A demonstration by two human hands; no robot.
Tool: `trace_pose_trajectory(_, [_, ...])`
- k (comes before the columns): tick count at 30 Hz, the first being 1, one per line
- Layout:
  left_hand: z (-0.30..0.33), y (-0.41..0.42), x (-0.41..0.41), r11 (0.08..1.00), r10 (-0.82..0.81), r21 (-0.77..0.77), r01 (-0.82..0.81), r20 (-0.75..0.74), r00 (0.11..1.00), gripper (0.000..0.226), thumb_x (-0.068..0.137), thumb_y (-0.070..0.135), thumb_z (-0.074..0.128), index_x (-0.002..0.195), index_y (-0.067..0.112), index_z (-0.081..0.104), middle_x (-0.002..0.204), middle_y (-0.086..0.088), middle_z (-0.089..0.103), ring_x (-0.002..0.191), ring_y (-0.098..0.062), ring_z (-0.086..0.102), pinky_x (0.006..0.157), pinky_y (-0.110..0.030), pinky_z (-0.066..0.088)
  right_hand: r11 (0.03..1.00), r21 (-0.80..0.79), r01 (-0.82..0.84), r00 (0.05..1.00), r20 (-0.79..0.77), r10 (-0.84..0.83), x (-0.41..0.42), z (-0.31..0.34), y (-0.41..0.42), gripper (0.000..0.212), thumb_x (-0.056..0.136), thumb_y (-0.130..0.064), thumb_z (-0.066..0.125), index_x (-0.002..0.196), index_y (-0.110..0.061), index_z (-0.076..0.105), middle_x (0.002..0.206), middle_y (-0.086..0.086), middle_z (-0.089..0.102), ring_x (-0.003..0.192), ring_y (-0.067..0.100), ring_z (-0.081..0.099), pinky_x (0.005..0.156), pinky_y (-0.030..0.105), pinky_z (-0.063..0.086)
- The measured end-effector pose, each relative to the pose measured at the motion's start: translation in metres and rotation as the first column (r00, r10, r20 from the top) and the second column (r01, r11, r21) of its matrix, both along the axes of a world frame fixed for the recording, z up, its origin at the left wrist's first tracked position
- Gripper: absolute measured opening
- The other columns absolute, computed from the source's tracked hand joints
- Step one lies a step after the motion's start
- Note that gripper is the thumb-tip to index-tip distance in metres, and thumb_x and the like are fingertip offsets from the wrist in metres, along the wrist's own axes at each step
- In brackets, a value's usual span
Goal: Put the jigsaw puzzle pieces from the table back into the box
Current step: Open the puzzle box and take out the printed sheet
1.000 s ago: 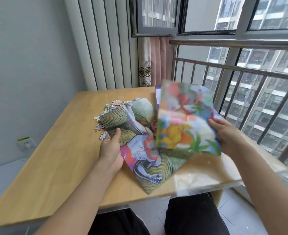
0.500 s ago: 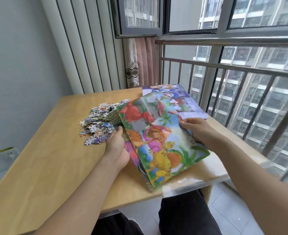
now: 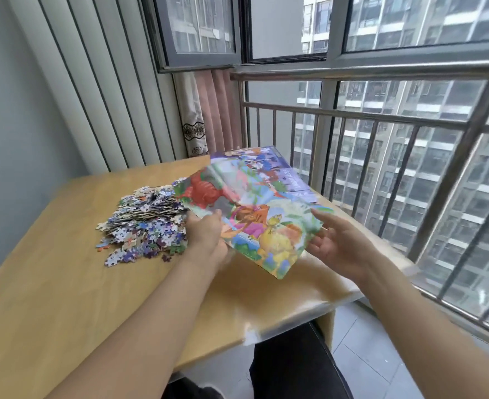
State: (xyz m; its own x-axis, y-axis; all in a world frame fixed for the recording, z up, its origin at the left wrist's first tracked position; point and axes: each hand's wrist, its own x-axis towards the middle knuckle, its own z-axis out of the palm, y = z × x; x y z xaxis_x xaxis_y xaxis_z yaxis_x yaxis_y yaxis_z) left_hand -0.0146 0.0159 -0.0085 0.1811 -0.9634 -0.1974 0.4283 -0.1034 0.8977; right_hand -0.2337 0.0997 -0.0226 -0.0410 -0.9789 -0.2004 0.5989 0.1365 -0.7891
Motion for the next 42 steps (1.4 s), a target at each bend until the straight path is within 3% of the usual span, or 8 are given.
trace_pose_trajectory(5, [0.007, 0.0, -0.024, 0.986, -0.142, -0.095, 0.134, -0.087, 0.986, 0.018, 0.092, -0.002, 0.062, 0.101, 0.014, 0.058, 0.107, -0.017, 0.067, 0.095, -0.033, 0.068, 0.094, -0.054, 0.054, 0.98, 0.127, 0.154, 0.973, -0.192, -0.128, 0.01, -0.006, -0.015, 0.024, 0.095, -0.004, 0.061, 0.119, -0.003, 0.066, 0.101, 0.01, 0.076, 0.075, 0.021, 0.075, 0.065, 0.035, 0.063])
trace_pose_trajectory(8, [0.008, -0.013, -0.017, 0.954, -0.087, -0.231, 0.192, 0.399, 0.913, 0.026, 0.086, 0.018, 0.07, 0.111, 0.019, 0.061, 0.106, -0.001, 0.071, 0.103, -0.024, 0.066, 0.089, -0.037, 0.054, 0.933, 0.186, 0.308, 0.937, -0.23, -0.264, -0.017, -0.007, -0.015, 0.021, 0.094, 0.004, 0.06, 0.115, 0.002, 0.063, 0.089, 0.013, 0.074, 0.06, 0.021, 0.073, 0.053, 0.036, 0.061])
trace_pose_trajectory(11, [0.001, -0.035, -0.001, 0.871, 0.229, -0.342, 0.353, 0.918, 0.324, 0.059, 0.078, 0.026, 0.075, 0.132, 0.019, 0.051, 0.123, 0.001, 0.059, 0.113, -0.021, 0.054, 0.088, -0.031, 0.045, 0.901, 0.225, 0.371, 0.918, -0.238, -0.319, -0.045, -0.015, -0.009, 0.027, 0.093, 0.002, 0.063, 0.12, 0.004, 0.062, 0.089, 0.014, 0.075, 0.065, 0.025, 0.072, 0.059, 0.04, 0.062])
trace_pose_trajectory(14, [-0.002, -0.053, -0.001, 0.793, 0.308, -0.15, 0.591, 0.935, -0.176, 0.086, 0.07, 0.036, 0.079, 0.145, 0.018, 0.04, 0.142, -0.004, 0.047, 0.134, -0.025, 0.039, 0.108, -0.039, 0.037, 0.892, 0.237, 0.385, 0.922, -0.151, -0.357, -0.064, -0.015, -0.002, 0.034, 0.095, 0.0, 0.06, 0.129, 0.004, 0.057, 0.117, 0.018, 0.07, 0.081, 0.026, 0.071, 0.06, 0.037, 0.063])
trace_pose_trajectory(18, [-0.011, -0.071, -0.015, 0.788, 0.39, -0.053, 0.614, 0.815, -0.429, 0.084, 0.075, 0.036, 0.075, 0.148, 0.02, 0.038, 0.146, -0.001, 0.045, 0.136, -0.022, 0.04, 0.113, -0.035, 0.032, 0.906, 0.223, 0.36, 0.933, -0.084, -0.35, -0.075, -0.014, 0.001, 0.035, 0.097, -0.001, 0.057, 0.131, 0.004, 0.056, 0.117, 0.019, 0.071, 0.08, 0.025, 0.074, 0.06, 0.035, 0.063])
trace_pose_trajectory(23, [-0.012, -0.073, -0.023, 0.801, 0.443, -0.205, 0.563, 0.836, -0.325, 0.027, 0.089, 0.025, 0.056, 0.115, 0.017, 0.058, 0.109, -0.005, 0.066, 0.099, -0.03, 0.063, 0.081, -0.039, 0.049, 0.916, 0.203, 0.346, 0.938, -0.039, -0.346, -0.08, -0.012, 0.006, 0.037, 0.096, 0.0, 0.056, 0.133, 0.004, 0.055, 0.117, 0.019, 0.072, 0.095, 0.029, 0.075, 0.068, 0.041, 0.064])
trace_pose_trajectory(26, [-0.002, -0.077, -0.02, 0.793, 0.433, -0.279, 0.542, 0.884, -0.177, 0.016, 0.097, 0.021, 0.048, 0.104, 0.015, 0.061, 0.096, -0.011, 0.068, 0.086, -0.037, 0.063, 0.066, -0.039, 0.044, 0.94, 0.19, 0.283, 0.959, -0.034, -0.282, -0.081, -0.001, 0.02, 0.02, 0.097, 0.001, 0.052, 0.114, 0.006, 0.062, 0.088, 0.015, 0.077, 0.07, 0.022, 0.076, 0.051, 0.029, 0.059])
trace_pose_trajectory(42, [0.097, -0.092, -0.026, 0.717, 0.396, -0.367, 0.593, 0.914, 0.087, 0.018, 0.096, 0.023, 0.063, 0.106, 0.019, 0.077, 0.101, -0.004, 0.074, 0.098, -0.029, 0.063, 0.083, -0.036, 0.047, 0.971, 0.161, 0.174, 0.98, -0.125, -0.155, -0.079, 0.054, 0.03, 0.02, 0.093, 0.005, 0.054, 0.109, 0.013, 0.064, 0.088, 0.016, 0.074, 0.064, 0.016, 0.073, 0.057, 0.021, 0.06])
